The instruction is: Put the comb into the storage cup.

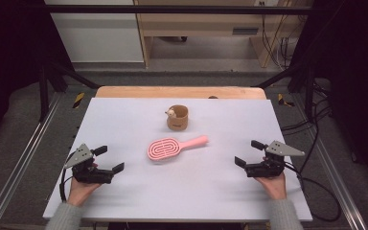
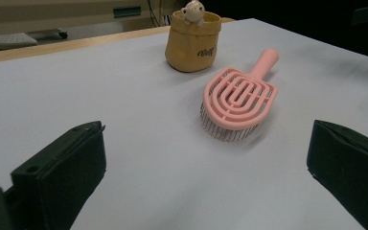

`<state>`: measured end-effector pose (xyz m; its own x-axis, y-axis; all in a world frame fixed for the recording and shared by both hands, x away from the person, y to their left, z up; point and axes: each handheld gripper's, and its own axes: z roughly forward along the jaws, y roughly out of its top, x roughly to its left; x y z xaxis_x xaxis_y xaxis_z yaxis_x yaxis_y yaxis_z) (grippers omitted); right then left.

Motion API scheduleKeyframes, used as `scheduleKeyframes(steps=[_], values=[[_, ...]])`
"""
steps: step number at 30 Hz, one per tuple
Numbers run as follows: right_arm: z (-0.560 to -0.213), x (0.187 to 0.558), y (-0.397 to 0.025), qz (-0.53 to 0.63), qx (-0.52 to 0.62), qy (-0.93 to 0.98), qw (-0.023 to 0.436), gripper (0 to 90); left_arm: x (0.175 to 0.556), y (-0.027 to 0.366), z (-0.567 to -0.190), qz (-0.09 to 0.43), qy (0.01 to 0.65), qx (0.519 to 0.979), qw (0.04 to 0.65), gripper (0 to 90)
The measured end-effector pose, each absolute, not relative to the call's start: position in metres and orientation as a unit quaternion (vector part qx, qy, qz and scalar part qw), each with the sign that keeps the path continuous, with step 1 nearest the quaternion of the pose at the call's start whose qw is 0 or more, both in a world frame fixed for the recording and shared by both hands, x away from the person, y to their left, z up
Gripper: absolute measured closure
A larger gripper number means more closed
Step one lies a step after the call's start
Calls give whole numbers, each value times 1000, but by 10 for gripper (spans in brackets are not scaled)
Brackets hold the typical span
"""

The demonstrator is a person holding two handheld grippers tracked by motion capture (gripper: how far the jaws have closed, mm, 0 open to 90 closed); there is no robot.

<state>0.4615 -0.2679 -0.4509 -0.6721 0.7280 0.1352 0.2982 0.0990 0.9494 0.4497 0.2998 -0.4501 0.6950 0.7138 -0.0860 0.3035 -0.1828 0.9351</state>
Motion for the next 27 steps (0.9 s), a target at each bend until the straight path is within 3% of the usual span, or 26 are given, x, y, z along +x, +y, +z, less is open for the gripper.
scheduleKeyframes(steps=[27], values=[[-451, 462, -267, 560, 357, 723, 192, 3, 452, 289, -438, 190, 348, 748, 533, 0]])
